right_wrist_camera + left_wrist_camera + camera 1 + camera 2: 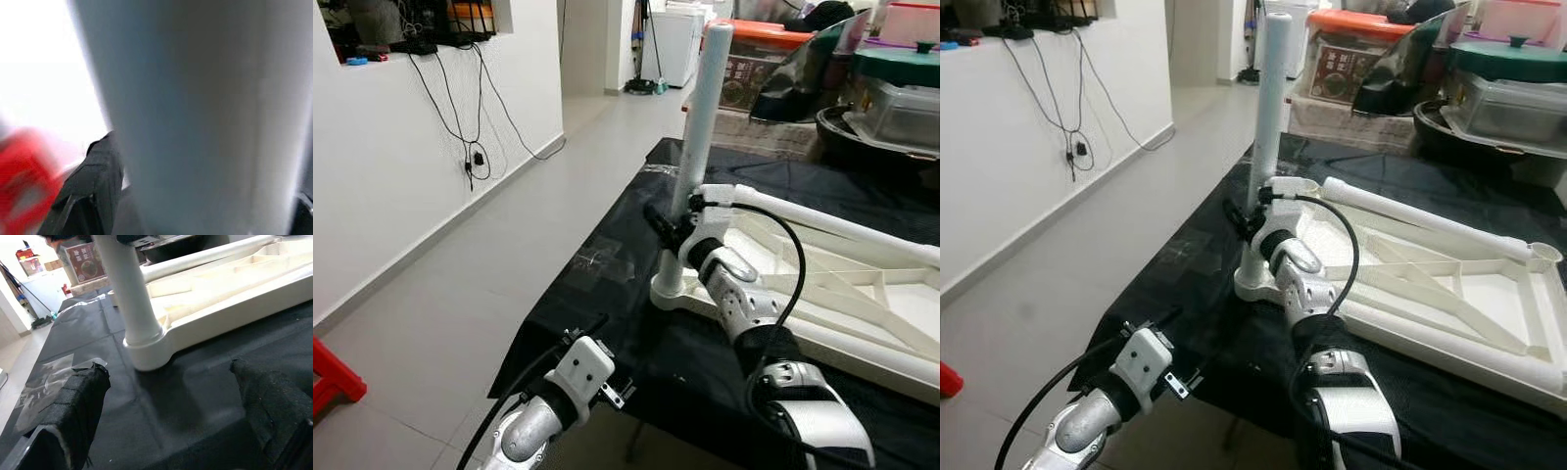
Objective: Building children table
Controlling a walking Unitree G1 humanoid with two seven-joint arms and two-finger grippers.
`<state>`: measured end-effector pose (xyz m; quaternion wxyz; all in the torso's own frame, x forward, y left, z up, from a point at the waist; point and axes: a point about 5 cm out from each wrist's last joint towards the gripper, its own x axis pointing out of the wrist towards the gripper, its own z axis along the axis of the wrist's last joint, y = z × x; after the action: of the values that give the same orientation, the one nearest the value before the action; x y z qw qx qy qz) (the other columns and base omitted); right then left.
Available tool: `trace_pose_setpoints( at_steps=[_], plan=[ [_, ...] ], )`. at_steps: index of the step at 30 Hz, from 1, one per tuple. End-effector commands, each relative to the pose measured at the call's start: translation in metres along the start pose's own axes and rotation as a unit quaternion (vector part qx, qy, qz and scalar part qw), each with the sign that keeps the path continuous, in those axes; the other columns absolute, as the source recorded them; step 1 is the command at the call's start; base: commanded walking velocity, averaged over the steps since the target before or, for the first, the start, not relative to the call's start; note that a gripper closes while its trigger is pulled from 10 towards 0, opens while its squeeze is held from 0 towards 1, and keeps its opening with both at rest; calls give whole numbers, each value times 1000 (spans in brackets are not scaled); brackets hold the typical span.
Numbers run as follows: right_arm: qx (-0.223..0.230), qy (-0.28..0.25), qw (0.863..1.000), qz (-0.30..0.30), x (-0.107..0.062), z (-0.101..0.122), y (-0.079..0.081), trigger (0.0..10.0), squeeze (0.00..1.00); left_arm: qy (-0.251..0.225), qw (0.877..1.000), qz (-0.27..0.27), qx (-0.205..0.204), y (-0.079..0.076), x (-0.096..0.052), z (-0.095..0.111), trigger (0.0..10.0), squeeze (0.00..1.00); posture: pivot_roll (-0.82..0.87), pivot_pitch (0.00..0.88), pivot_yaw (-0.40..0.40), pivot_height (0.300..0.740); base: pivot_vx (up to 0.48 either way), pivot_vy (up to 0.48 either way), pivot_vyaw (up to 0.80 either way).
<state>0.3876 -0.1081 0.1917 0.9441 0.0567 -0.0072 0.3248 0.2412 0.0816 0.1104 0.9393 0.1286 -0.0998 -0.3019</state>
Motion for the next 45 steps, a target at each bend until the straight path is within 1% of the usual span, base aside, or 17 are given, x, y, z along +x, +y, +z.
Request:
trace_pose_setpoints(
  at_steps=[1, 7, 8, 11, 12, 15, 17, 18, 21, 24, 27, 39, 40, 41, 42, 44, 45],
  plan=[
    [-19, 49, 982, 182, 12, -10, 39, 10000, 0, 5, 1000, -4, -3, -2, 0, -2, 10000, 0, 199, 0, -87, 740, 0, 0, 0],
    [-43, 85, 950, 298, 13, -17, 57, 9137, 0, 4, 1000, -3, -2, -3, 0, -1, 10000, 0, 202, 0, -91, 740, 0, 0, 0],
    [-47, 89, 946, 308, 14, -17, 59, 1490, 0, 4, 1000, -2, -3, -3, 0, -1, 10000, 0, 200, 0, -90, 740, 0, 0, 0],
    [-49, 90, 945, 311, 14, -18, 59, 1490, 0, 4, 1000, -2, -3, -3, 0, -1, 10000, 0, 200, 0, -90, 740, 0, 0, 0],
    [-57, 89, 957, 272, 18, -18, 56, 0, 0, 4, 1000, -2, -3, -4, 0, -1, 10000, 0, 201, 0, -93, 740, 0, 0, 0],
    [-65, 84, 974, 200, 23, -16, 49, 0, 0, 3, 1000, -2, -4, -4, 0, -1, 10000, 0, 198, 0, -90, 740, 0, 0, 0],
    [-44, 77, 995, -45, 25, -12, 14, 0, 0, 4, 1000, -1, -5, -4, 0, 0, 10000, 0, 192, 0, -85, 740, 0, 0, 0],
    [-44, 77, 995, -45, 25, -12, 14, 0, 0, 4, 1000, -1, -5, -4, 0, 0, 10000, 0, 192, 0, -85, 740, 0, 0, 0],
    [-17, 69, 973, -218, 13, -12, -14, 0, 0, 4, 1000, -1, -6, -3, 0, 0, 10000, 0, 191, 0, -85, 740, 0, 0, 0],
    [-12, 67, 970, -233, 12, -12, -17, 0, 0, 4, 1000, -2, -6, -3, 0, 0, 10000, 0, 191, 0, -85, 740, 0, 0, 0],
    [-8, 41, 924, -380, -6, -12, -35, 0, 0, 5, 1000, -2, -6, -3, 0, -1, 10000, 0, 190, 0, -81, 740, 0, 0, 0],
    [9, -3, 864, -503, -18, -14, -24, 353, 0, 6, 1000, -3, -5, -3, 0, -2, 10000, 0, 191, 0, -85, 740, 0, 0, 0],
    [12, -11, 885, -466, -8, -17, -9, 10000, 667, 6, 1000, -3, -5, -3, 0, -2, 10000, 0, 193, 0, -86, 740, 0, 0, 0],
    [12, -11, 885, -466, -8, -17, -9, 10000, 667, 6, 1000, -3, -5, -3, 0, -2, 10000, 0, 193, 0, -86, 740, 0, 0, 0],
    [14, -23, 905, -424, 0, -19, 1, 10000, 1000, 6, 1000, -3, -5, -3, 0, -2, 10000, 0, 192, 0, -87, 740, 0, 0, 0],
    [5, -37, 920, -391, 5, -18, 8, 10000, 1000, 6, 1000, -3, -5, -4, 0, -2, 10000, 0, 190, 0, -83, 740, 0, 0, 0],
    [-4, -57, 935, -349, 9, -15, 11, 10000, 0, 6, 1000, -3, -5, -4, 0, -2, 10000, 0, 191, 0, -86, 740, 0, 0, 0]
  ],
)
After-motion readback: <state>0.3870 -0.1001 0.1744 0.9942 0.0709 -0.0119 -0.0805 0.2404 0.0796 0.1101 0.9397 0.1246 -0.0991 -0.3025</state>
